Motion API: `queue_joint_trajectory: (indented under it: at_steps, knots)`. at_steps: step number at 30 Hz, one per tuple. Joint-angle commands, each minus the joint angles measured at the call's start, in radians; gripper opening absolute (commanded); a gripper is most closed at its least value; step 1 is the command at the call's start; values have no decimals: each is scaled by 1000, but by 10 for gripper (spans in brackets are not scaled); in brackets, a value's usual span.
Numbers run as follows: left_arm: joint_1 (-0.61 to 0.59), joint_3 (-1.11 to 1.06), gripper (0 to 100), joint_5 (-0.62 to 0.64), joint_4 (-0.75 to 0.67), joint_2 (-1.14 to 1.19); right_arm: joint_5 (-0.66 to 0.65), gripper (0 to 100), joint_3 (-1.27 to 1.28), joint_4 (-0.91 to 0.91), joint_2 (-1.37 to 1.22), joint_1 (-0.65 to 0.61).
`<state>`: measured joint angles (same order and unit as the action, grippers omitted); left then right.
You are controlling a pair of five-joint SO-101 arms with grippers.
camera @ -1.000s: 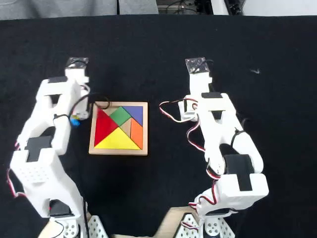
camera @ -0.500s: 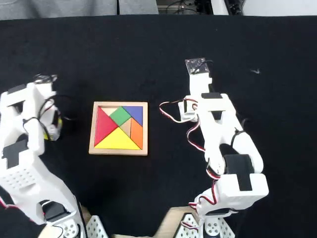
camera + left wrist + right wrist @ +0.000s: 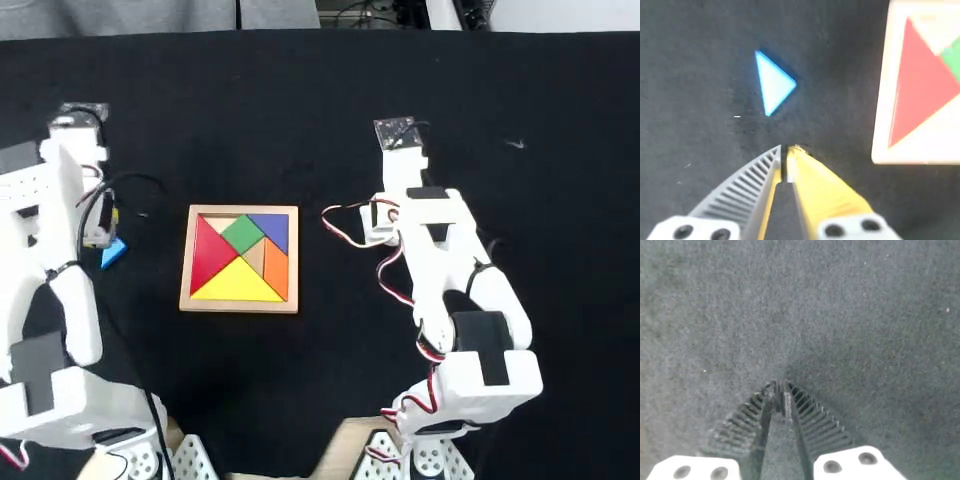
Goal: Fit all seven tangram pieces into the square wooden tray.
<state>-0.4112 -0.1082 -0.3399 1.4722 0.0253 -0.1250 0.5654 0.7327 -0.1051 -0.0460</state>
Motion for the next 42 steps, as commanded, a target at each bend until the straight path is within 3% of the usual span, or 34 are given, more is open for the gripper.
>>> queue_joint_trajectory:
  at_steps: [1,9,16,29,42]
  knots:
    - [-28,1,219,48,-57,-54,6,11,-1,-17,50,8]
    - [-77,-77,220,44,-279,83,6,11,-1,-17,48,6]
    - [-48,30,221,25,-275,267,6,11,-1,-17,48,6]
    - [-35,35,216,-26,-321,342,6,11,-1,-17,48,6]
    - [-51,183,206,-20,-324,509,6,11,-36,-12,-7,6]
